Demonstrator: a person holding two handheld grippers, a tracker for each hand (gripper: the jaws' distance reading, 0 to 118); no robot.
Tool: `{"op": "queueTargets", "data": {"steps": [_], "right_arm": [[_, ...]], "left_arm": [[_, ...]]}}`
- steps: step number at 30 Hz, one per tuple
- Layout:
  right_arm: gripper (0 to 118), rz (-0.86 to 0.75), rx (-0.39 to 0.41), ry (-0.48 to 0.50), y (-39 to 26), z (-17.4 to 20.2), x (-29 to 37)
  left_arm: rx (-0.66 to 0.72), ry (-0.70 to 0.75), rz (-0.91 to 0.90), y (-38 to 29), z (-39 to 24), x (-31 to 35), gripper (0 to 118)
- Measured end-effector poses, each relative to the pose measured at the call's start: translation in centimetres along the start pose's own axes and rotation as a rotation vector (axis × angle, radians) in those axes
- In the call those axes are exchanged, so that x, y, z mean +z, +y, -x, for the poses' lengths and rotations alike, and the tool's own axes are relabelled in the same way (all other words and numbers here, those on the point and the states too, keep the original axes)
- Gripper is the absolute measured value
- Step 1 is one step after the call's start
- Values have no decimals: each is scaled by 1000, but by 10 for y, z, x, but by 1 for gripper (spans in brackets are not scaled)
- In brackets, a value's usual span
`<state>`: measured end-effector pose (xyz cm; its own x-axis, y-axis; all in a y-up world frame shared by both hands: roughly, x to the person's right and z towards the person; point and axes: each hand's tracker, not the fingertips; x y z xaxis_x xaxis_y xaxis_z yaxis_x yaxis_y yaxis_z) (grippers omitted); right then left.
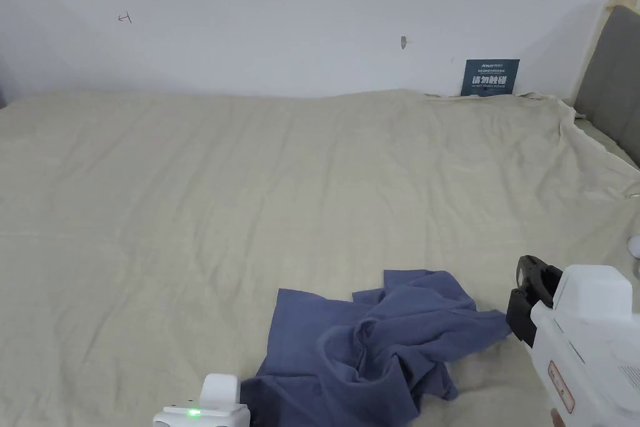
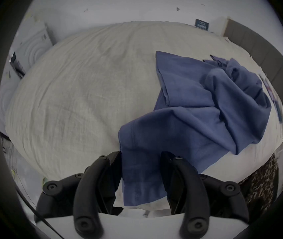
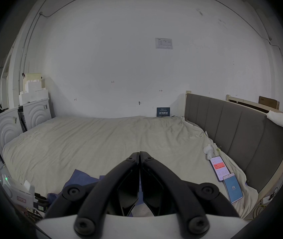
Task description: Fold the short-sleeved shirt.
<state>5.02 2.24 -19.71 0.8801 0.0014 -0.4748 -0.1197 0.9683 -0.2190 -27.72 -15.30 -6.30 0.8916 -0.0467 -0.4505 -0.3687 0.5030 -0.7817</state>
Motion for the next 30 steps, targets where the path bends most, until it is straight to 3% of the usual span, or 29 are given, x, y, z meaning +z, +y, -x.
{"op": "queueTargets", "data": {"steps": [1, 3, 14, 16, 17, 18, 20, 30], "right_arm": [[0, 1, -2, 2, 0, 0, 0], [0, 7, -1, 3, -2, -1, -2], [3, 133, -15, -1, -16, -28, -56], [22, 195, -17, 3, -19, -35, -77], [40, 235, -17, 0, -22, -38, -89], [66, 263, -28, 11, -24, -41, -99], [92, 345, -37, -10, -32, -44, -122], [92, 691, -150, -60, -97, -56, -214]], "left_arm": [[4, -6, -3, 0, 0, 3, 39], [-2, -69, -43, 4, 2, 12, 1], [47, -199, -198, 38, 21, 51, 0], [47, -224, -220, 45, 27, 51, 0], [52, -223, -221, 48, 30, 50, 0], [54, -231, -226, 51, 29, 52, 0], [61, -235, -234, 54, 31, 49, 0], [79, -263, -208, 61, 32, 38, 0]]}}
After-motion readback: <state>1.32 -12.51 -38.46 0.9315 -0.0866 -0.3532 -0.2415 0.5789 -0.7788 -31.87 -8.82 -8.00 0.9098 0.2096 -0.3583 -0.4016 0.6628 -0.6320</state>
